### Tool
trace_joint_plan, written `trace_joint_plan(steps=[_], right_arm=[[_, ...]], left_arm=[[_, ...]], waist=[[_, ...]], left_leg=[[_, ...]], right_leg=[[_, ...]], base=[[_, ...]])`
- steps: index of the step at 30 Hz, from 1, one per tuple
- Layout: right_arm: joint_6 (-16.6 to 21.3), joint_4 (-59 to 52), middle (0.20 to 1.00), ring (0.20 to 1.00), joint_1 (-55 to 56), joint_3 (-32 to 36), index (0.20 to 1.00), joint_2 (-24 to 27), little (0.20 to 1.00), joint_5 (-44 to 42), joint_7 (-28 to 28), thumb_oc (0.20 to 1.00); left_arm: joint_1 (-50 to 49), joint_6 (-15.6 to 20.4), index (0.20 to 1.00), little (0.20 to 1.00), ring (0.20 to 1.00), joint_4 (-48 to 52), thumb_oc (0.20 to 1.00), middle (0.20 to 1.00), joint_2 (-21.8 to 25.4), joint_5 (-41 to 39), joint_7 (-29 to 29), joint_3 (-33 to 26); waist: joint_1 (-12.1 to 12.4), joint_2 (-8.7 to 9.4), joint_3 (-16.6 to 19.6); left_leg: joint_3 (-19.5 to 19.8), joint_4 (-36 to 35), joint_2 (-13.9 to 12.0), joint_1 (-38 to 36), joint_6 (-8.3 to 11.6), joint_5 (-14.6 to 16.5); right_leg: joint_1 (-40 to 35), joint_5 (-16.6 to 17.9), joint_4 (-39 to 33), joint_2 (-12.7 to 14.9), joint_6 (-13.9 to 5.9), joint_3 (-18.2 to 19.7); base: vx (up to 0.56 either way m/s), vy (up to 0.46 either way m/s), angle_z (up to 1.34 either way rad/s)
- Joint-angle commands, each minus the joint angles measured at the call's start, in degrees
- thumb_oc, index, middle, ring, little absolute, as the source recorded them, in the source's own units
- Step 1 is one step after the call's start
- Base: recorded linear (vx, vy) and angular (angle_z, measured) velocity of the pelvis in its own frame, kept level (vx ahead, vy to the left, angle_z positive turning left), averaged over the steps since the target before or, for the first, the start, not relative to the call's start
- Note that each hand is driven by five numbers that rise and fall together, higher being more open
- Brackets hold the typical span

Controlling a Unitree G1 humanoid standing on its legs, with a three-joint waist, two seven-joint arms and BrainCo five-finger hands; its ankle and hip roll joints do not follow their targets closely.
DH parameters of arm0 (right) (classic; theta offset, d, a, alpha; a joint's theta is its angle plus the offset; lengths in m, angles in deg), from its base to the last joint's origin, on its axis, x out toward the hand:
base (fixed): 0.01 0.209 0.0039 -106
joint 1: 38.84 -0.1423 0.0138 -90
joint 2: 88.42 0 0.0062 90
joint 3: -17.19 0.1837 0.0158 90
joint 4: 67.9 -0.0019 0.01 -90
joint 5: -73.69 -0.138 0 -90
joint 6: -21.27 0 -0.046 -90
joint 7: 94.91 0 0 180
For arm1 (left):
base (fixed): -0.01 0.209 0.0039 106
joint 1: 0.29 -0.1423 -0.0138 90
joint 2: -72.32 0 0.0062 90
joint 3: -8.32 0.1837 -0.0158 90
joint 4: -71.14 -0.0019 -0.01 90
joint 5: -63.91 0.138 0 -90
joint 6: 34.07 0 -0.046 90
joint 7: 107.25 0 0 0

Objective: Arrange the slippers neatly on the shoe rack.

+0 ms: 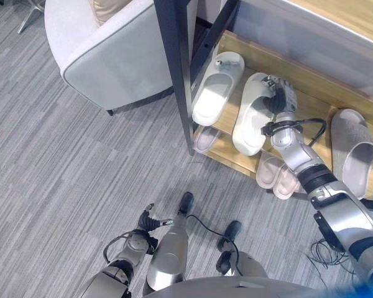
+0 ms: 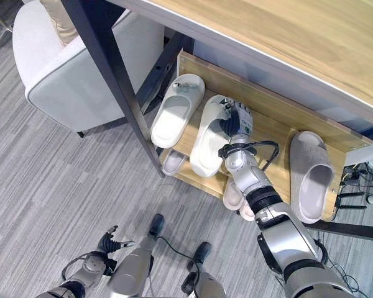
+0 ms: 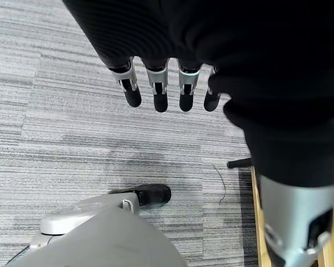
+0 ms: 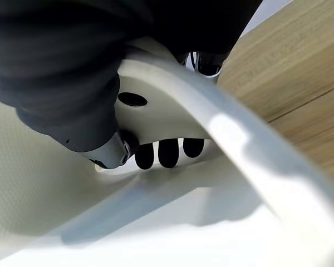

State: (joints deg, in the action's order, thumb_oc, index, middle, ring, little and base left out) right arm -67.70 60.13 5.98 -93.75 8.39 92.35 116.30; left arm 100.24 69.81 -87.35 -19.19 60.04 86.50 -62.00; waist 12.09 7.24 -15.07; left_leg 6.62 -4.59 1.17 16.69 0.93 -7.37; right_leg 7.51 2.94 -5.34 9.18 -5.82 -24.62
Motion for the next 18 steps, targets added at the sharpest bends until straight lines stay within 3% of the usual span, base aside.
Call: trace_joint_plan(steps=[1,14,18], right_arm=[[2.03,-0.40,1.000,1.000,-4.02,1.36,1.000,1.31,1.000,-0.71,3.06,1.000],[4.44,-7.50,1.000,1.000,7.92,3.67,1.000,-4.04,1.000,-1.21,4.25,1.000],[10.28,-13.30,1.000,1.000,12.80,5.50,1.000,-5.05,1.000,-1.43,6.89,1.000]], left_arm=[[1.93,-0.08,1.000,1.000,1.000,-2.59,1.000,1.000,-0.70,-1.01,0.22,0.96],[1.70,-1.28,1.000,1.000,1.000,-3.20,1.000,1.000,-2.39,-0.51,0.32,-0.83],[0.63,-1.15,1.000,1.000,1.000,-3.70,1.000,1.000,-2.50,1.59,0.29,-1.81]], waist=[[0.79,-0.08,1.11],[-1.53,-0.72,2.46],[-2.16,-1.30,3.19]], left_leg=[[-4.06,-0.41,0.59,-1.29,1.97,5.66],[-5.28,-0.41,0.54,-3.87,1.33,6.61],[-5.44,-0.41,0.77,-4.59,1.01,6.83]], right_leg=[[-2.15,-1.73,3.23,2.79,-4.16,0.30],[-3.30,-2.45,3.71,3.02,-4.02,1.13],[-3.75,-2.40,3.74,3.13,-4.16,1.04]], base=[[0.00,0.037,0.10],[0.00,0.012,-0.02],[0.00,0.018,-0.04]])
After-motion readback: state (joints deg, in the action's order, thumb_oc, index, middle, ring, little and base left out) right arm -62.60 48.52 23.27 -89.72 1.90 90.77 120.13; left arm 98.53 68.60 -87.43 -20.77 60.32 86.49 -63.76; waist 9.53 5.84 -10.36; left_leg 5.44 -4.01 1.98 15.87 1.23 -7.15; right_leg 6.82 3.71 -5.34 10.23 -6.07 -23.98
